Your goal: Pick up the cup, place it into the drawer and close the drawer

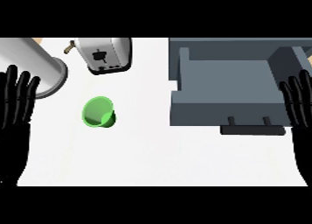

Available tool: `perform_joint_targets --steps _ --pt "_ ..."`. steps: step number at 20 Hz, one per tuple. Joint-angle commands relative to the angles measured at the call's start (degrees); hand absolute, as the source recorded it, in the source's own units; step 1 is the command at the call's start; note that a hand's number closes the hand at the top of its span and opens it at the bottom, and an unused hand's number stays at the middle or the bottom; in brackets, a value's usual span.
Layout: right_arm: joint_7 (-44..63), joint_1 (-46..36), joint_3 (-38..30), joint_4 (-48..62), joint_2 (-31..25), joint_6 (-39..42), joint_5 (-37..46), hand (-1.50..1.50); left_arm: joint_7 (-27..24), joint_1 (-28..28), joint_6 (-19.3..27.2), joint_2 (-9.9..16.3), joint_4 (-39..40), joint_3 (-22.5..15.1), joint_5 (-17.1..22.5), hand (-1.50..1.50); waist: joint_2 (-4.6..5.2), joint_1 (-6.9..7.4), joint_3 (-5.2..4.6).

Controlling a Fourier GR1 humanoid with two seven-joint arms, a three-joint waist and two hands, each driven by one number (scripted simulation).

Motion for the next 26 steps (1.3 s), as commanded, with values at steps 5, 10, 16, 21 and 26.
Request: perform_joint_targets --steps 5,10,16,21,26 --pt "-2.69 -1.49 -0.30 -0.07 0.35 0.70 -0.80 -1.50 -4.68 -5.12 -16.84 7.23 7.91 2.65 15.94 -1.50 -2.12 -1.09 -1.37" --pt "3.45 -0.47 1.50 1.69 -3.60 6.85 -4.01 -1.50 6.30 -7.18 -18.14 6.32 19.01 7.83 30.64 -1.50 -2.01 -1.16 -1.35" --pt "2.93 -6.47 -1.13 8.02 -2.86 7.45 -5.19 -1.50 -0.81 -11.58 -22.44 7.39 33.06 10.06 27.46 -1.50 -2.17 -0.76 -1.31" --pt "3.08 -9.86 -4.43 11.12 -3.75 8.28 -7.10 -1.50 -6.06 -16.07 -21.82 6.68 44.87 9.01 20.65 -1.50 -2.16 -0.89 -1.31" --pt "0.46 -14.29 -0.62 16.06 -1.15 6.15 -1.27 -1.50 -13.43 -16.32 -25.67 8.31 54.89 10.17 17.74 -1.50 -2.10 -0.65 -1.32"
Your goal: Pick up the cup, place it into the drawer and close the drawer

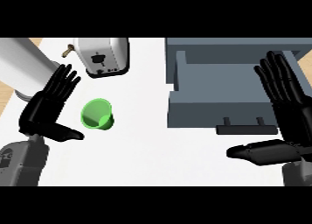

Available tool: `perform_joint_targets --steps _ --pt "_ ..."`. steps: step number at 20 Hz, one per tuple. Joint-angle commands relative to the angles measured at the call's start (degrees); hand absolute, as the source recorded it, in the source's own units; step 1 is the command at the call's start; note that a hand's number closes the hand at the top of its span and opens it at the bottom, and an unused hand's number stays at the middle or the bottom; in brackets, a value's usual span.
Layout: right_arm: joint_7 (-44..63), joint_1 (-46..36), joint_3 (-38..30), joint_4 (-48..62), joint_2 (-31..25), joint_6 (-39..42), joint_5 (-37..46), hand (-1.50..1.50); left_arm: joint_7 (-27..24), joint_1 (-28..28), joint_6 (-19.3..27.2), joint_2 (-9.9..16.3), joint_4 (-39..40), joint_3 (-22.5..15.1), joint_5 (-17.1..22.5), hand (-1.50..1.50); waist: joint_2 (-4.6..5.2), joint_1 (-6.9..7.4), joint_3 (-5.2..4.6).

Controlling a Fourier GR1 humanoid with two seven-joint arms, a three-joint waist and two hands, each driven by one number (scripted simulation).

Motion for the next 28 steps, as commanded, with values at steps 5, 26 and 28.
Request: perform_joint_targets --steps 5,26,28 --pt "-0.87 -4.35 -0.64 4.14 0.42 -0.54 1.79 -1.50 -13.36 0.65 -0.19 0.79 15.76 0.84 -7.95 -1.50 0.00 0.12 -0.01" --pt "4.03 -9.22 -3.50 2.77 -0.83 0.88 -1.96 -1.50 -43.74 -16.43 4.33 2.52 61.80 2.79 -19.91 -1.50 0.77 -1.74 -0.24" --pt "4.49 -8.26 -3.04 1.70 -1.54 1.47 -1.34 -1.50 -44.53 -16.45 1.20 3.92 62.63 3.28 -19.46 -1.50 0.86 -1.96 -0.27"
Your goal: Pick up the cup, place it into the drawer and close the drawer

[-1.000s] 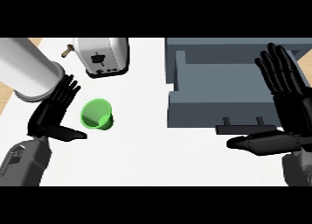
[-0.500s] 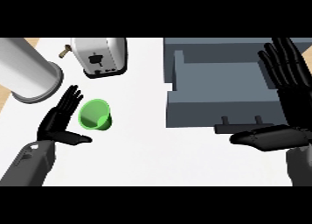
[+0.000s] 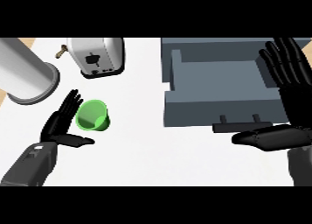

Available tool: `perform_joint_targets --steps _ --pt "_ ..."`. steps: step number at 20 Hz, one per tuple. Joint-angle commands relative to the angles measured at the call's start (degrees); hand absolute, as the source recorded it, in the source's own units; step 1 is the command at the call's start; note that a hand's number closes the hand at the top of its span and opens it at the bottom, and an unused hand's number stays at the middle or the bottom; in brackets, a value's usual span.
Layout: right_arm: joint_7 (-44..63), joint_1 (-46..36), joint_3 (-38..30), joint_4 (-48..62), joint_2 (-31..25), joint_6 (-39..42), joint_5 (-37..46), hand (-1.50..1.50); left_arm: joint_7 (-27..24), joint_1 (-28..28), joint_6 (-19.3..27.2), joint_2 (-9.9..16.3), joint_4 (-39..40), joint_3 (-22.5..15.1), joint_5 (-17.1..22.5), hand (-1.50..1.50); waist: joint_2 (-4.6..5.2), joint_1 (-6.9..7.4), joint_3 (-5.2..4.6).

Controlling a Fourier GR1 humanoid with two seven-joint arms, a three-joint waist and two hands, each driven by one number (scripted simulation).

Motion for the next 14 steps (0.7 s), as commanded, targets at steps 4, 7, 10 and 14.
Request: perform_joint_targets --steps 4,7,10,14 --pt "0.31 -2.96 1.38 2.47 1.34 -0.75 0.68 -1.50 -7.12 -0.19 -3.83 0.41 3.55 0.43 -0.67 -1.50 0.45 -0.41 -0.15" --pt "0.64 -2.13 -1.19 2.10 -1.45 1.58 -1.37 -1.50 -8.51 -0.28 -0.29 -2.80 3.99 0.12 -1.31 -1.50 0.28 -0.47 -0.09" --pt "-1.23 -0.47 -2.19 1.97 -1.73 2.69 -2.55 -1.50 -11.27 0.91 0.08 -2.82 3.83 -0.51 -2.27 -1.50 0.35 -0.74 -0.10" --pt "-1.24 -3.02 -2.18 3.27 -1.51 1.71 -1.67 -1.50 -8.85 -1.65 -2.04 -2.27 4.68 0.03 -1.88 -1.50 0.51 -0.70 -0.13"
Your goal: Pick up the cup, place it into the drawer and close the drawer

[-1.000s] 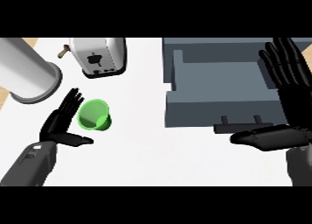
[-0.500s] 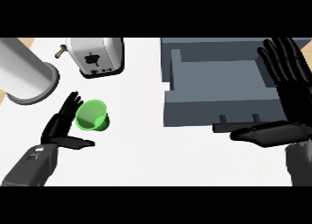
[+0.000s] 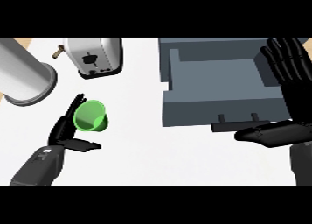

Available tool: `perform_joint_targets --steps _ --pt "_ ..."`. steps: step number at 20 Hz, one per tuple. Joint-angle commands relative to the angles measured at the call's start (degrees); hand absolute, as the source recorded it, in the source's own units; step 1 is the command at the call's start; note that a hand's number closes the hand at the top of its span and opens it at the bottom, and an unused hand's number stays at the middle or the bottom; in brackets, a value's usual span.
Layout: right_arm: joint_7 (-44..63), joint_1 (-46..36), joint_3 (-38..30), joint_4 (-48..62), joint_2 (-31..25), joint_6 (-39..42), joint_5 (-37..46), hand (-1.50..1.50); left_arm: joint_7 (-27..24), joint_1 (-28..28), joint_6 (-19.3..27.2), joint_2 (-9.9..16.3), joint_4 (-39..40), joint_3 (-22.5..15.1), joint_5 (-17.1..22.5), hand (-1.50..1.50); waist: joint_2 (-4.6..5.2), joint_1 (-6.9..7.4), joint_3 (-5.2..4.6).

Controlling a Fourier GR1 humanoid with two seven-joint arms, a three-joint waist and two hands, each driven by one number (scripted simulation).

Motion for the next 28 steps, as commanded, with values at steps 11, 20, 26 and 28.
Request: perform_joint_targets --steps 11,20,26,28 --pt "0.33 -0.15 1.17 -0.42 0.75 -0.39 0.89 -1.50 -4.51 -1.98 -13.25 -3.04 0.32 0.29 0.77 1.50 0.19 -0.20 -0.08" --pt "1.93 -3.35 -2.64 1.15 -1.94 0.12 -1.39 -1.50 -14.97 -1.23 7.80 -4.38 -5.92 3.13 1.39 1.50 -0.28 1.02 0.07" --pt "0.58 2.13 -2.38 -1.38 -1.32 1.02 -1.65 -1.50 -17.05 1.87 16.18 -7.86 -7.05 11.05 8.22 1.50 -0.67 1.36 0.18" --pt "-1.10 3.32 -1.74 -1.53 -0.18 0.09 -0.06 -1.50 -15.25 -0.16 8.46 -7.52 -8.90 10.43 8.86 1.50 -0.86 1.76 0.23"
